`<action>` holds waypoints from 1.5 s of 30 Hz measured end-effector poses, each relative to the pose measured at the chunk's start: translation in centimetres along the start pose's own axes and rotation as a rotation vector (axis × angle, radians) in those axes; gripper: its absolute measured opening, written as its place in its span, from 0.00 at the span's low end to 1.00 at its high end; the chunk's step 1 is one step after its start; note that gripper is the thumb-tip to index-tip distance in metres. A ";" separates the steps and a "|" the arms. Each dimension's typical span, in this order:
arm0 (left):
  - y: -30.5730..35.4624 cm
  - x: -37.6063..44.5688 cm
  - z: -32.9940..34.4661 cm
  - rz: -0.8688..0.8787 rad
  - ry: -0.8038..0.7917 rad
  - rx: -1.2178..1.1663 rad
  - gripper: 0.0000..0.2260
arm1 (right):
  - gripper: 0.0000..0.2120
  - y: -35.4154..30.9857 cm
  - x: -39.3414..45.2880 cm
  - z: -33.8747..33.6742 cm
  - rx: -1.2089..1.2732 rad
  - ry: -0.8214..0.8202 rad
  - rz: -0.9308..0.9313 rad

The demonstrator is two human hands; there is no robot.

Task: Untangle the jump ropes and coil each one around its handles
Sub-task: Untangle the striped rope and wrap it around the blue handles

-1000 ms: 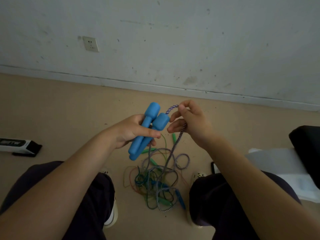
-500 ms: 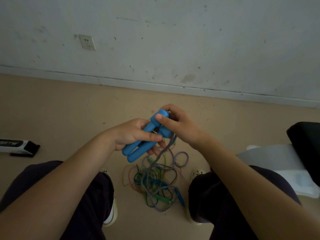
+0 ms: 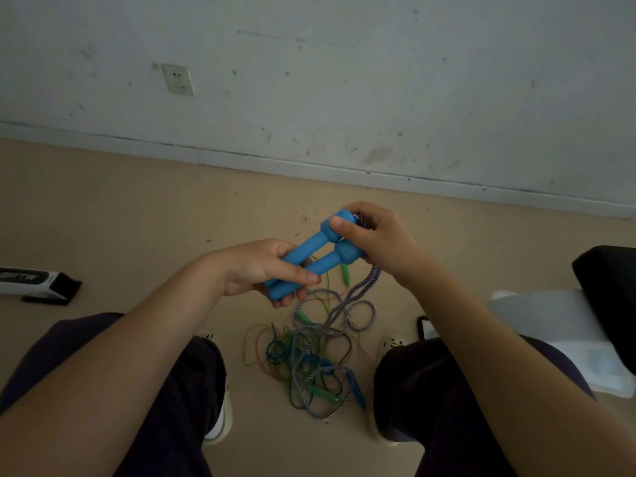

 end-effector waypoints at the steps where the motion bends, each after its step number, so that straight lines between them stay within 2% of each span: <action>1: 0.0 0.0 0.0 0.000 -0.002 0.005 0.19 | 0.11 -0.1 0.0 0.0 0.005 -0.003 0.000; 6: -0.1 0.1 0.0 -0.014 0.015 0.025 0.25 | 0.09 -0.1 0.1 -0.3 0.007 -0.002 0.001; 11: 0.2 0.4 -0.7 0.047 0.075 -0.011 0.18 | 0.07 0.3 0.3 -0.6 0.102 0.045 0.051; 14: 0.5 0.5 -1.1 0.112 0.136 -0.067 0.12 | 0.11 0.9 0.5 -1.0 0.173 0.109 0.113; 16: 0.9 0.4 -1.6 0.175 0.216 -0.129 0.09 | 0.12 1.5 0.6 -1.3 0.169 0.138 0.165; 18: 1.2 0.3 -2.5 0.250 0.328 -0.222 0.08 | 0.09 2.0 0.6 -1.2 0.135 0.128 0.191; 22: 1.5 -0.2 -4.8 0.391 0.571 -0.392 0.07 | 0.03 2.4 0.6 -0.2 -0.060 0.062 0.167; 25: 1.2 -0.4 -6.1 0.411 0.696 -0.427 0.07 | 0.06 2.2 0.7 0.5 -0.163 0.019 0.144; 27: 0.8 -0.3 -6.5 0.352 0.727 -0.370 0.07 | 0.10 1.6 0.6 0.7 -0.302 -0.027 0.090; 31: -0.1 0.2 -5.7 0.120 0.603 -0.024 0.07 | 0.12 0.2 -0.4 2.6 -0.476 -0.234 -0.026; 35: -0.8 0.6 -3.8 -0.058 0.363 0.356 0.15 | 0.05 -0.5 -0.5 3.3 -0.415 -0.236 -0.070; 37: -1.0 0.8 -2.7 -0.107 0.254 0.416 0.19 | 0.03 -0.9 -0.3 3.0 -0.367 -0.180 -0.101; 39: -1.1 0.8 -1.9 -0.127 0.196 0.437 0.22 | 0.07 -1.0 -0.2 2.8 -0.272 -0.143 -0.103; 41: -1.0 0.7 -1.5 -0.132 0.190 0.481 0.24 | 0.12 -1.1 -0.2 2.8 -0.220 -0.119 -0.114; 45: -0.7 0.5 -0.7 -0.136 0.189 0.551 0.33 | 0.17 -1.4 -0.2 3.4 -0.332 -0.102 -0.205</action>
Point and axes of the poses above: each hand's wrist, its own x-axis towards the middle knuckle, its own z-axis out of the palm, y = z × x, the point moved 7 cm from there along x, towards the middle knuckle, and after that the axes turned 9 degrees about -x, right-handed, at the moved point
